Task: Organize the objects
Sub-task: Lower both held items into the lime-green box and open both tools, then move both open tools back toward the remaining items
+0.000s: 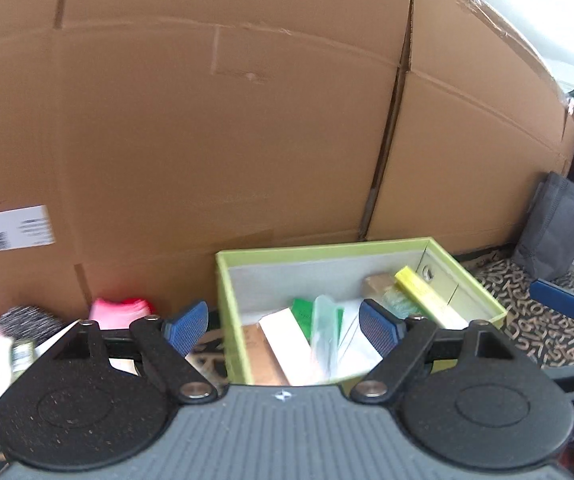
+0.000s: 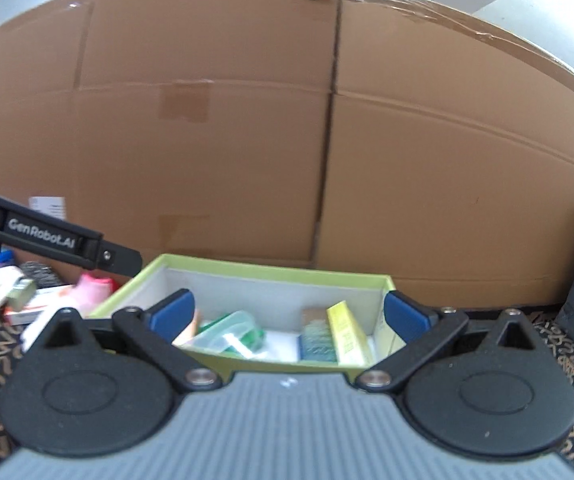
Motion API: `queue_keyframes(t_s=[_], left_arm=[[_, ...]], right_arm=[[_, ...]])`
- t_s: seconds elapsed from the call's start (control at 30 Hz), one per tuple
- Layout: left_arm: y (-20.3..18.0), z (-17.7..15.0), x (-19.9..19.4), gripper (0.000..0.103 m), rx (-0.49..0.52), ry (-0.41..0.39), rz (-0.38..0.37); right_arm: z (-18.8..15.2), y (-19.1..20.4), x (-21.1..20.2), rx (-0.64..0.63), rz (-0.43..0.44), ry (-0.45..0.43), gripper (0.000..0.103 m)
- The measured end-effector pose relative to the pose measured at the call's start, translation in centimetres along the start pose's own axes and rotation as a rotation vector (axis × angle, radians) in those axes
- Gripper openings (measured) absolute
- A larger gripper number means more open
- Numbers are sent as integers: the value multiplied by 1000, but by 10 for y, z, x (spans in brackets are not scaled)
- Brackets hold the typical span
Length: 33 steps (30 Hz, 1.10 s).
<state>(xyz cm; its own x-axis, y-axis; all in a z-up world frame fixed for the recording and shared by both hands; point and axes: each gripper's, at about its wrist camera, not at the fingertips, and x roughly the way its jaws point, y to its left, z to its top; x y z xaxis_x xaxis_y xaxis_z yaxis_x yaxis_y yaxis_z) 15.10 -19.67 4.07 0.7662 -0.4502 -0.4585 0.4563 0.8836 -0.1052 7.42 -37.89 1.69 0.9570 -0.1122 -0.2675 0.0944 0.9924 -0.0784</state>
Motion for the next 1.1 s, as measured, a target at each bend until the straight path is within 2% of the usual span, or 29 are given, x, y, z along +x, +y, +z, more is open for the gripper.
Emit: queue_keyframes(t_s=[0.07,0.27,0.47,0.77,0.93,1.1], left_arm=[[2,-4,-14,86,5,14,24],[5,-20,-51,86,24,-3,71],[18,-36,-71,86,-15,13,56],[52,-78,-88,86,-98,66,101],[84,-101,-93,86,-150,101,150],[128,-110,-93,86,-198,122,223]], right_arm=[[-7,27,-17,2,22,7,103],[-20,61,-42,-8,85,56,103],[-42,93,-61,14,150,100,103],[-64,125,-56,71,235,201,103],[-77,149,-46,77,286,259,103],[-82,174,-40,37,332,292,103]])
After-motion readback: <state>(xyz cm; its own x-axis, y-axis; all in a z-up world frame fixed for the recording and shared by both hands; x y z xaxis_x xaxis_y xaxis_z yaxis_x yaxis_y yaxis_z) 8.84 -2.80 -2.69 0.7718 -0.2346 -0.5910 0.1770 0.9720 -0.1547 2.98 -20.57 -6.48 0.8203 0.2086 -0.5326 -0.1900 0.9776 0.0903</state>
